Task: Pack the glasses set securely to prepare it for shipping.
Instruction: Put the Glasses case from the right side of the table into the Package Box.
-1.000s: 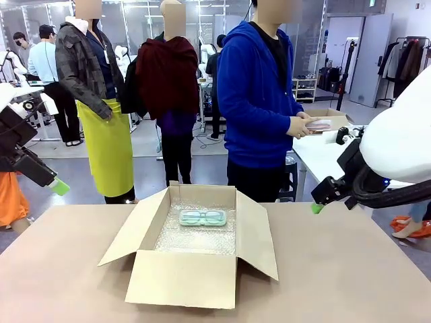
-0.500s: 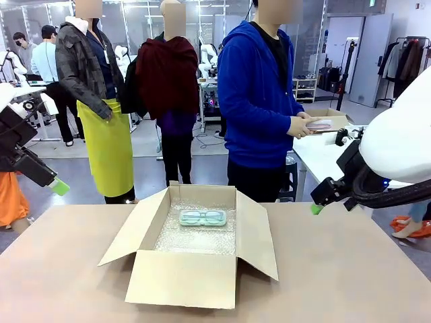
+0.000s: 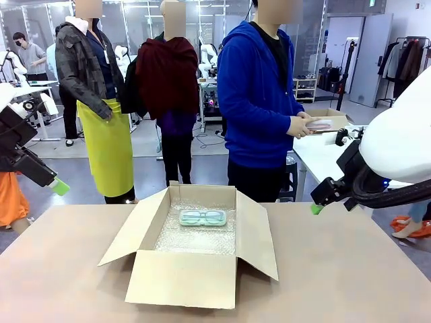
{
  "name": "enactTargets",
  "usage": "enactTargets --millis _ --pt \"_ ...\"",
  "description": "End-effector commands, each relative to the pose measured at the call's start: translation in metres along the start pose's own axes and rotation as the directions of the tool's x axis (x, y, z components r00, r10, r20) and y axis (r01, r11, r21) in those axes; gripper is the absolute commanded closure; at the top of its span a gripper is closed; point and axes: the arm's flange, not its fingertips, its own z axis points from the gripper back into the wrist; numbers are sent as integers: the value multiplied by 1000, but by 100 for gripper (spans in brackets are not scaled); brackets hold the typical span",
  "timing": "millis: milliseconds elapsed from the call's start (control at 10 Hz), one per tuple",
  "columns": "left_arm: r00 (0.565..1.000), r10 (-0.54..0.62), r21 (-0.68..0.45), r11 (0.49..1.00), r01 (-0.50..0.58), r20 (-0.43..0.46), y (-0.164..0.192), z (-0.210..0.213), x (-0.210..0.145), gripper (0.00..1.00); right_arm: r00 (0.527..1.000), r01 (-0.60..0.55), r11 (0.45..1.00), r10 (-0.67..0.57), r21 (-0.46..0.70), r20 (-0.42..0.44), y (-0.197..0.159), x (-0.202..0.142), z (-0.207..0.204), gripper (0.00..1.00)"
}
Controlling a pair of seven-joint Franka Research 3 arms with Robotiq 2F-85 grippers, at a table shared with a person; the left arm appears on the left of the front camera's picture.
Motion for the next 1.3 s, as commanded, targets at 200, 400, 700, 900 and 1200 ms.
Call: enactTargets --millis 200,400,700,900,1200 --pt "1000 -10 -9 1000 10 10 1 3 0 0 1000 6 1000 -6 1 4 0 0 -1 0" --pt "1000 -10 -9 1000 10 10 1 3 0 0 1000 6 1000 -6 1 4 0 0 -1 0" --pt "1000 -10 -9 1000 10 10 1 3 0 0 1000 6 1000 -6 1 4 0 0 -1 0" --pt "1000 -10 -9 1000 10 10 1 3 0 0 1000 6 1000 -6 1 4 0 0 -1 0" --pt "1000 -10 -9 1000 10 10 1 3 0 0 1000 6 1000 -6 1 4 0 0 -1 0"
